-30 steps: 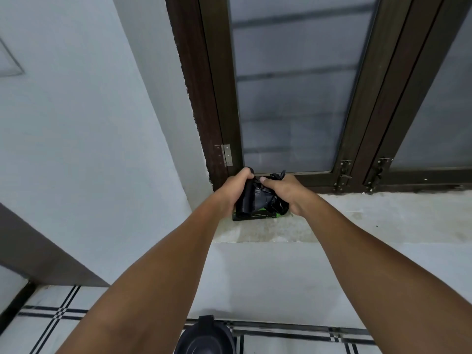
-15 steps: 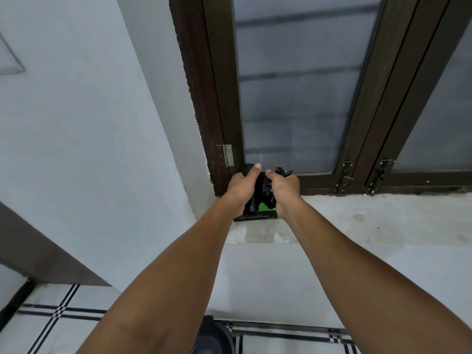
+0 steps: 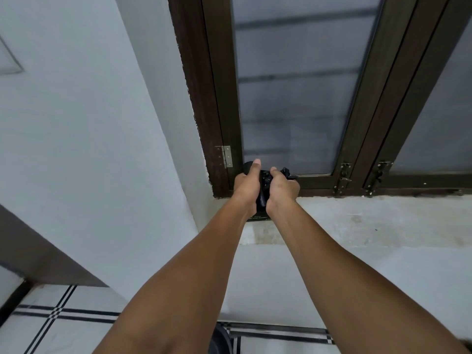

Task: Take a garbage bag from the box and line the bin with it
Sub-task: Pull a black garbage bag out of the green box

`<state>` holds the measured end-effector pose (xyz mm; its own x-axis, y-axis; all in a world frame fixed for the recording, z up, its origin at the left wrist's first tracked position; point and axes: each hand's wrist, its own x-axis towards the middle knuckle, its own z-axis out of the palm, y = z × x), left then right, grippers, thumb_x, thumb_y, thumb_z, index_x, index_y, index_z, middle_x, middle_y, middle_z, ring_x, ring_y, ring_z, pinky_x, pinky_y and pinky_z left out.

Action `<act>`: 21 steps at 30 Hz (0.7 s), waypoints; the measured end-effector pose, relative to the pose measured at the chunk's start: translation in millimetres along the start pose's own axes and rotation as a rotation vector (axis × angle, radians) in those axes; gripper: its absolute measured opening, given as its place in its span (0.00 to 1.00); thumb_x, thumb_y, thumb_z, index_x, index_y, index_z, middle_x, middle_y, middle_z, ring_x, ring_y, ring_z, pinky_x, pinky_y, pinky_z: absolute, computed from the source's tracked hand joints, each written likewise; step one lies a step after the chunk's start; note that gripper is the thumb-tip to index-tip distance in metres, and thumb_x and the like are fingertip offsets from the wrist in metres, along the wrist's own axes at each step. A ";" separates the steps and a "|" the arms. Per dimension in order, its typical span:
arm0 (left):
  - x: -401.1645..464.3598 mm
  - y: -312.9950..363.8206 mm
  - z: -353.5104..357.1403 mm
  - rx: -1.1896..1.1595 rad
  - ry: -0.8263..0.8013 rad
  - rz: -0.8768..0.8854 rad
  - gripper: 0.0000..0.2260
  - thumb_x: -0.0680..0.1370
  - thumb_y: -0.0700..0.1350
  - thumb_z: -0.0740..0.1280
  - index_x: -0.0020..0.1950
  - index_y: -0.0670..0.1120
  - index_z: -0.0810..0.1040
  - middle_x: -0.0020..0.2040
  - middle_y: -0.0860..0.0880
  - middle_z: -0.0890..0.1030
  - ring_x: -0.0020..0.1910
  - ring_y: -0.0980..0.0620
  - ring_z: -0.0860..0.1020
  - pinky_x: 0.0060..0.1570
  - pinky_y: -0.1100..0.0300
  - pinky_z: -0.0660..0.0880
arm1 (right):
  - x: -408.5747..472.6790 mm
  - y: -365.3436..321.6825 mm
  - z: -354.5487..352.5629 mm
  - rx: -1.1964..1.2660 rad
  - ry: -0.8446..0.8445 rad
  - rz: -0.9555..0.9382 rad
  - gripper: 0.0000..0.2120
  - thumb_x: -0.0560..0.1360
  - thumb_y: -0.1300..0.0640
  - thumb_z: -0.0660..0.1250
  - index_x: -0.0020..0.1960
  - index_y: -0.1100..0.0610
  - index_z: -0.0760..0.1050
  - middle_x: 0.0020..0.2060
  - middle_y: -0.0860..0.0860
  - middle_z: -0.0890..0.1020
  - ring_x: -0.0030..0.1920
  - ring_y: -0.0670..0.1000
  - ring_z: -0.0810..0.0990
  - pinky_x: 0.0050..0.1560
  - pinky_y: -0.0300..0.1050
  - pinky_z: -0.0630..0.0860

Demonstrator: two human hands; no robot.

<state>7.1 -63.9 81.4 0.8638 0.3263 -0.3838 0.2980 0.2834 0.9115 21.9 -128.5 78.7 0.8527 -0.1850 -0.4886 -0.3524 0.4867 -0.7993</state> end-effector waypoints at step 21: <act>13.6 36.3 -32.0 0.449 0.074 0.199 0.39 0.79 0.68 0.60 0.79 0.41 0.63 0.77 0.42 0.70 0.75 0.40 0.69 0.71 0.47 0.67 | 35.0 -28.5 -33.1 -0.798 -0.619 -0.097 0.29 0.68 0.38 0.78 0.56 0.60 0.82 0.51 0.60 0.87 0.51 0.59 0.87 0.61 0.59 0.81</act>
<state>16.7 -20.3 104.5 0.8956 0.4019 -0.1904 0.2896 -0.2022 0.9355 49.0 -177.1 72.8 0.8613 0.3919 -0.3234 -0.2328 -0.2614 -0.9368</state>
